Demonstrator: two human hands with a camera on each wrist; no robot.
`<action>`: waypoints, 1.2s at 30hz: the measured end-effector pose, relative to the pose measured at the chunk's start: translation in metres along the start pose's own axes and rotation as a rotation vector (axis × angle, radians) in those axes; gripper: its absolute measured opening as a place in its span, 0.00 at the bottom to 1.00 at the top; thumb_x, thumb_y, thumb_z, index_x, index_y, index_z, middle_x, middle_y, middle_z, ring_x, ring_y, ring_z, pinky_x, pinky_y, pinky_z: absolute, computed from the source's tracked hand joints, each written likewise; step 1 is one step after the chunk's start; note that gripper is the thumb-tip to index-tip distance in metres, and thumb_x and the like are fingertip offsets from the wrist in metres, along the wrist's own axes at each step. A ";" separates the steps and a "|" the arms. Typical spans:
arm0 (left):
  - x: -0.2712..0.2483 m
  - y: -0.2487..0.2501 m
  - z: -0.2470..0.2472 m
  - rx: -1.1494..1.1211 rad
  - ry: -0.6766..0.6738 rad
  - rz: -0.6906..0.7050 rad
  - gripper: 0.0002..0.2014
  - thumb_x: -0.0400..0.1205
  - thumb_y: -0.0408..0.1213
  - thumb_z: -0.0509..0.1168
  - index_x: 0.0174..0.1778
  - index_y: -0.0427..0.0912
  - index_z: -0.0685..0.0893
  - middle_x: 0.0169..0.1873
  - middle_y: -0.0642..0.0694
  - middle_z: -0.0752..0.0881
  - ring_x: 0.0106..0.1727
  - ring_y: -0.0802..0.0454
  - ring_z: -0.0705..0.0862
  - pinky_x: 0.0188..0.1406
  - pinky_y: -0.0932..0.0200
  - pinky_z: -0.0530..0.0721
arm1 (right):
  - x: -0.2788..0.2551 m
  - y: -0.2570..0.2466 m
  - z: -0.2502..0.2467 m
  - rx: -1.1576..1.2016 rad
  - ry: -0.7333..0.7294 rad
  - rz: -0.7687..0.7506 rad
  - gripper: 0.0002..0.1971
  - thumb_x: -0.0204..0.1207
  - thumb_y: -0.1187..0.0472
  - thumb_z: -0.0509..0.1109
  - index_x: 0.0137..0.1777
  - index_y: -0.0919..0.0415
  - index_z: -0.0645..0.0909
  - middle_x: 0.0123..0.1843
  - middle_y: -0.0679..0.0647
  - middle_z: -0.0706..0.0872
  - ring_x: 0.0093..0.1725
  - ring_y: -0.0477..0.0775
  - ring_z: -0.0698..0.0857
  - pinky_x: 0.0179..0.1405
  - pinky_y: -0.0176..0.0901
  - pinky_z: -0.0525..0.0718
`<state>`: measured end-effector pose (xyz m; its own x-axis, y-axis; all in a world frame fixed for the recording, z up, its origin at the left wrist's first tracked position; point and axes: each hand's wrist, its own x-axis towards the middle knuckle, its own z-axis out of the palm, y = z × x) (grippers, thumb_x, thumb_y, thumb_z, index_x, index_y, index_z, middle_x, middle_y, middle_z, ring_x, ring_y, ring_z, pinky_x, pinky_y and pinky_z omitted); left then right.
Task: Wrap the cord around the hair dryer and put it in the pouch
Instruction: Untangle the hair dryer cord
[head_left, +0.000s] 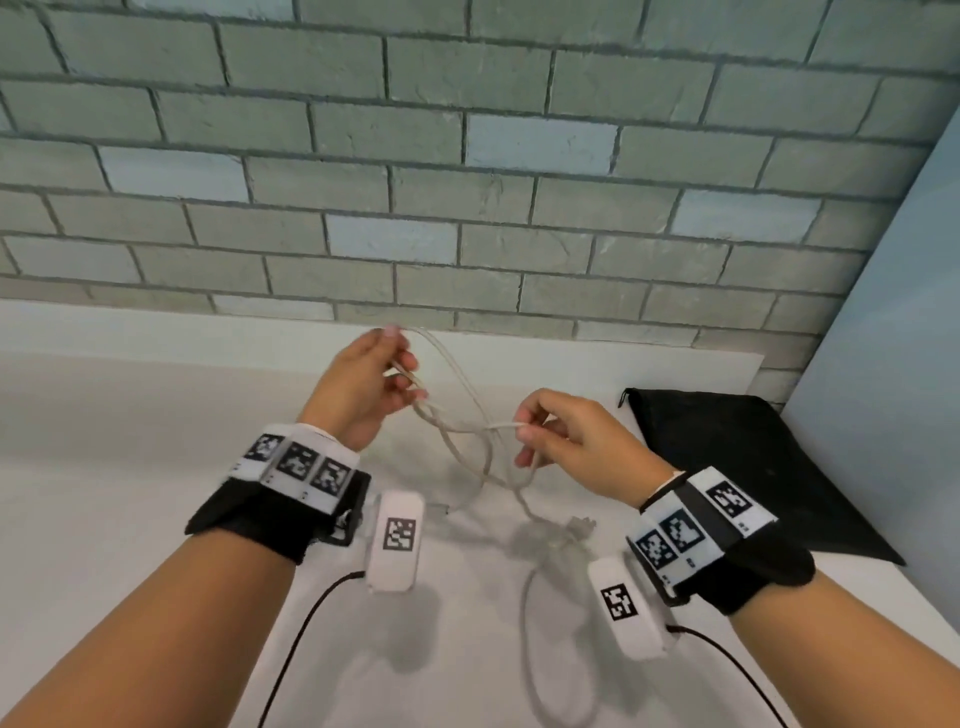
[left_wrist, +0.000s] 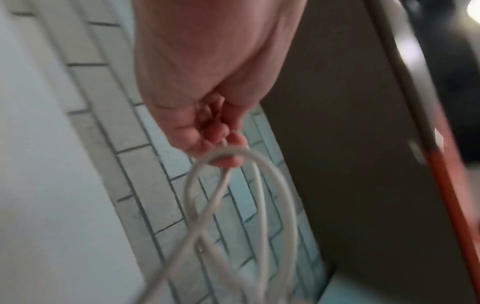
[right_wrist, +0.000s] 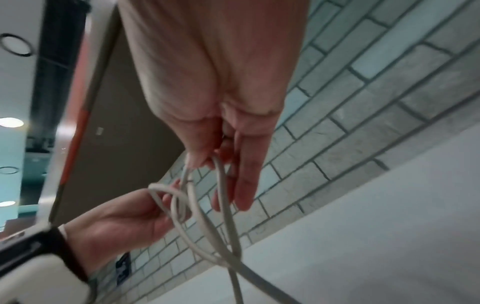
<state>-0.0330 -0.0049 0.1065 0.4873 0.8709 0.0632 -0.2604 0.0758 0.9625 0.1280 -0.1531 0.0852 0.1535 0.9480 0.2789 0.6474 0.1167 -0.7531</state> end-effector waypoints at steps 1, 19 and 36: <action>0.003 0.004 -0.005 -0.140 0.031 -0.032 0.15 0.85 0.42 0.54 0.34 0.44 0.74 0.27 0.49 0.78 0.21 0.57 0.71 0.20 0.67 0.80 | -0.004 0.008 -0.004 -0.050 -0.072 0.010 0.06 0.78 0.66 0.64 0.42 0.55 0.74 0.40 0.48 0.80 0.45 0.56 0.85 0.51 0.48 0.83; -0.015 -0.005 0.028 0.106 -0.089 0.076 0.14 0.81 0.50 0.60 0.52 0.43 0.75 0.45 0.47 0.76 0.42 0.52 0.79 0.48 0.57 0.83 | 0.004 -0.013 -0.003 0.354 -0.012 0.148 0.10 0.85 0.63 0.50 0.44 0.62 0.70 0.35 0.59 0.81 0.29 0.52 0.87 0.23 0.41 0.82; -0.028 -0.059 0.015 0.830 -0.651 0.016 0.05 0.80 0.41 0.65 0.42 0.50 0.85 0.35 0.53 0.82 0.37 0.59 0.77 0.43 0.65 0.73 | 0.025 -0.053 -0.095 0.236 0.299 0.029 0.15 0.85 0.53 0.50 0.58 0.50 0.78 0.29 0.47 0.71 0.27 0.42 0.72 0.25 0.34 0.71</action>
<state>-0.0192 -0.0413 0.0519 0.9063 0.4216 -0.0297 0.2613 -0.5037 0.8234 0.1684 -0.1634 0.1888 0.4032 0.8275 0.3906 0.4553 0.1889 -0.8701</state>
